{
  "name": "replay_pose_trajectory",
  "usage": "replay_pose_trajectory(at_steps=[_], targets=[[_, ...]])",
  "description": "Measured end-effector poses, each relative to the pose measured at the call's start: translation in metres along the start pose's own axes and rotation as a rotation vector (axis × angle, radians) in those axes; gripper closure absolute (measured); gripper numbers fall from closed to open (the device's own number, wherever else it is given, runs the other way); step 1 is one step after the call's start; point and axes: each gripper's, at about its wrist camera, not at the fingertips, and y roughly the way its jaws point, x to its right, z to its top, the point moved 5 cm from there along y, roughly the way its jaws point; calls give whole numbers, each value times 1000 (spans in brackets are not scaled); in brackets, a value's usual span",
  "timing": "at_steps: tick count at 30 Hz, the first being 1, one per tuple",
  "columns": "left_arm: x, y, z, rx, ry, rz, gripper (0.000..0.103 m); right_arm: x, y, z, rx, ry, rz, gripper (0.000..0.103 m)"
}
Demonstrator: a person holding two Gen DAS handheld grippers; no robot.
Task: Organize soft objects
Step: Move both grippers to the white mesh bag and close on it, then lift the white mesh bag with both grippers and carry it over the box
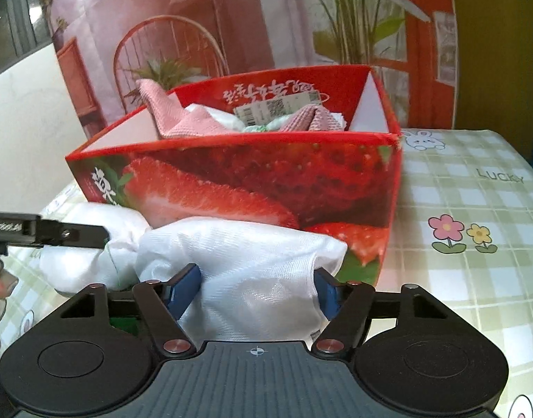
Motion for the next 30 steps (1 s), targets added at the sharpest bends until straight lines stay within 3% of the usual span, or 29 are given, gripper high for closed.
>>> replay_pose_trajectory(at_steps=[4,6,9,20,30], targets=[[5,0,0,-3,43,8,50,0,3,0,-7,21,32,50],[8,-3,1,4,66,9,63,-3,3,-1,-11,20,54,62],[8,-11,1,21,69,2,72,-7,0,-3,1,17,54,72],[30,-51,-5,142,95,-14,76,-9,-31,-1,99,63,34,90],[46,-79,-9,236,149,-17,76,-22,-59,4,176,27,39,91]])
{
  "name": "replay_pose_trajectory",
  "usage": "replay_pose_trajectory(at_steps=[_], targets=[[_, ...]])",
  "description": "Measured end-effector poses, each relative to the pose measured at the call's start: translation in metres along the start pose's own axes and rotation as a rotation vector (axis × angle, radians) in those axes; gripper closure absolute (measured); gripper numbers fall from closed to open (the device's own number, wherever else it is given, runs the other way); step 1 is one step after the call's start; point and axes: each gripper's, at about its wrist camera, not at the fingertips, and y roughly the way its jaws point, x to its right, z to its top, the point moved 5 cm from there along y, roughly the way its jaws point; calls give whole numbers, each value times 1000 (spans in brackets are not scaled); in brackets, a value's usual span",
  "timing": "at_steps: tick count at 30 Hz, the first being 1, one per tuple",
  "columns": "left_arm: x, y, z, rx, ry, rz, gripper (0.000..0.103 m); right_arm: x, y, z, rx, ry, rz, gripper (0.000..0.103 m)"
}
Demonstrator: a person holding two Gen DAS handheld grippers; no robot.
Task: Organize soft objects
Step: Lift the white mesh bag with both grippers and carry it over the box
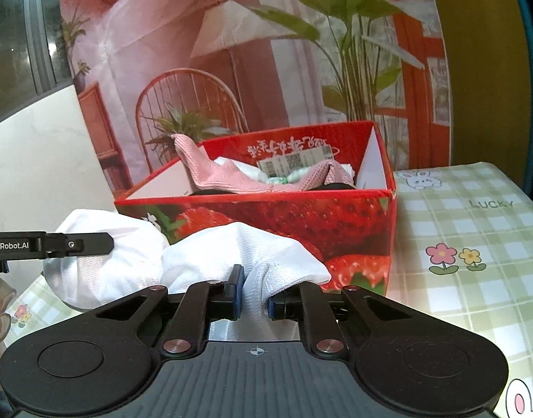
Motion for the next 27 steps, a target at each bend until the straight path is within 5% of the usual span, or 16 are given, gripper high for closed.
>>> replay_pose_trajectory(at_steps=[27], targets=[[8,-21,14,91,17,-41,76,-10,-24,22,80,-14,17,91]])
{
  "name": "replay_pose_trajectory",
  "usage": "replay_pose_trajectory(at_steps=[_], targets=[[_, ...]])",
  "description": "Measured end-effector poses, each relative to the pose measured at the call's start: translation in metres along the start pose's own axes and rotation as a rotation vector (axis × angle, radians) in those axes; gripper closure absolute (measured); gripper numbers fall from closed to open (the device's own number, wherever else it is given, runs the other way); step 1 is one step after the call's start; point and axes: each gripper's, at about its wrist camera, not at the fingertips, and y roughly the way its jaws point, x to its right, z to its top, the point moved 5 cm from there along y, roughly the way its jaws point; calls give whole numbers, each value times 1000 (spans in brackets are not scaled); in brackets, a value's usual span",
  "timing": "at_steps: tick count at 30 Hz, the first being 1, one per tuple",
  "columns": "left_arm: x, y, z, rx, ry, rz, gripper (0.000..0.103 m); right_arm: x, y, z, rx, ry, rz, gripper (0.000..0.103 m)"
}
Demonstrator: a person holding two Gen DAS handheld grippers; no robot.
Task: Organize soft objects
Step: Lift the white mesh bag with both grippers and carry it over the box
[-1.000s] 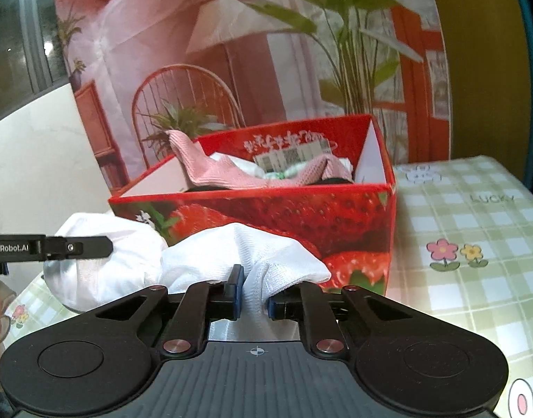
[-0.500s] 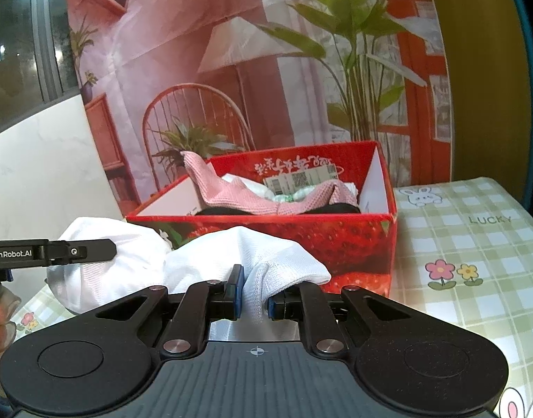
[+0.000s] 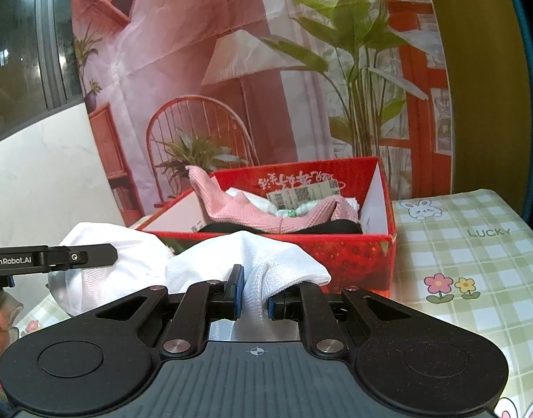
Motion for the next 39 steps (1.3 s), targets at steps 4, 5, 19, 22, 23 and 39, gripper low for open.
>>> replay_pose_trajectory(at_steps=[4,5,19,22,23,39], targets=[[2,-2,13,19,14,-8,76,0,-4,11,16,-1,6,91],[3,-2,15,22,16,-10,76,-1,-5,14,23,-3,8,91],[5,10,42,27,24,-34,76,7,-1,48,53,16,14,91],[6,13,51,36,38,-37,76,8,2,59,67,8,16,91],[6,14,54,40,41,-38,76,9,3,63,73,6,17,91],[9,87,113,-5,176,-4,76,29,63,131,137,-79,-48,92]])
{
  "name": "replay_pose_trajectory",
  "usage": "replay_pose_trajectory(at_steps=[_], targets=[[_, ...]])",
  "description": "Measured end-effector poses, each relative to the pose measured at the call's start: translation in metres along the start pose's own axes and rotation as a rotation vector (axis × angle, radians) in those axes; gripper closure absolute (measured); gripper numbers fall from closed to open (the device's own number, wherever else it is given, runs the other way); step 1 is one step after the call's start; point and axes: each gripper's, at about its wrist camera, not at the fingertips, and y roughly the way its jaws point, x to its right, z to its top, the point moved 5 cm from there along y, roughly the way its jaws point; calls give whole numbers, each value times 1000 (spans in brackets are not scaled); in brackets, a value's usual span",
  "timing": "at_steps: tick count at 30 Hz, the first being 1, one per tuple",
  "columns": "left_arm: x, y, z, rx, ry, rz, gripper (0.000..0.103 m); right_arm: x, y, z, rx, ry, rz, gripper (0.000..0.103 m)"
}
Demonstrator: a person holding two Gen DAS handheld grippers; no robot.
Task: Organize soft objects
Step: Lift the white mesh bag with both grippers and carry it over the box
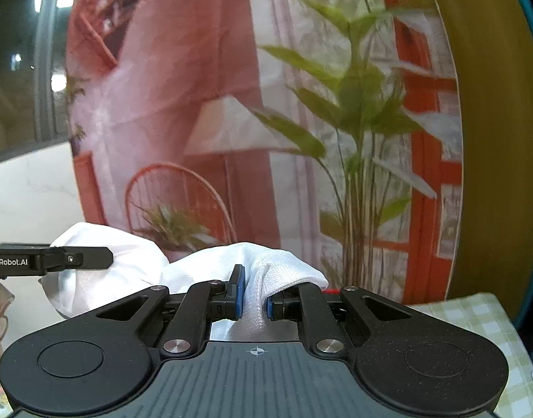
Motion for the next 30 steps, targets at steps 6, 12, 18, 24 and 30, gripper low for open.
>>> replay_pose_trajectory(at_steps=[6,12,18,24,30], targets=[[-8,21,-16,-70,-41,-6,76,13,23,-22,-75,21,-14,93],[-14,35,-5,-50,-46,13,76,14,37,-15,-78,-31,-20,93],[-19,54,14,-30,-9,49,76,11,61,-3,-92,-103,-25,93],[-23,75,21,-53,21,66,76,18,90,0,-118,-99,-25,93],[-27,107,10,-134,60,82,77,28,125,-6,-202,-104,-30,93]])
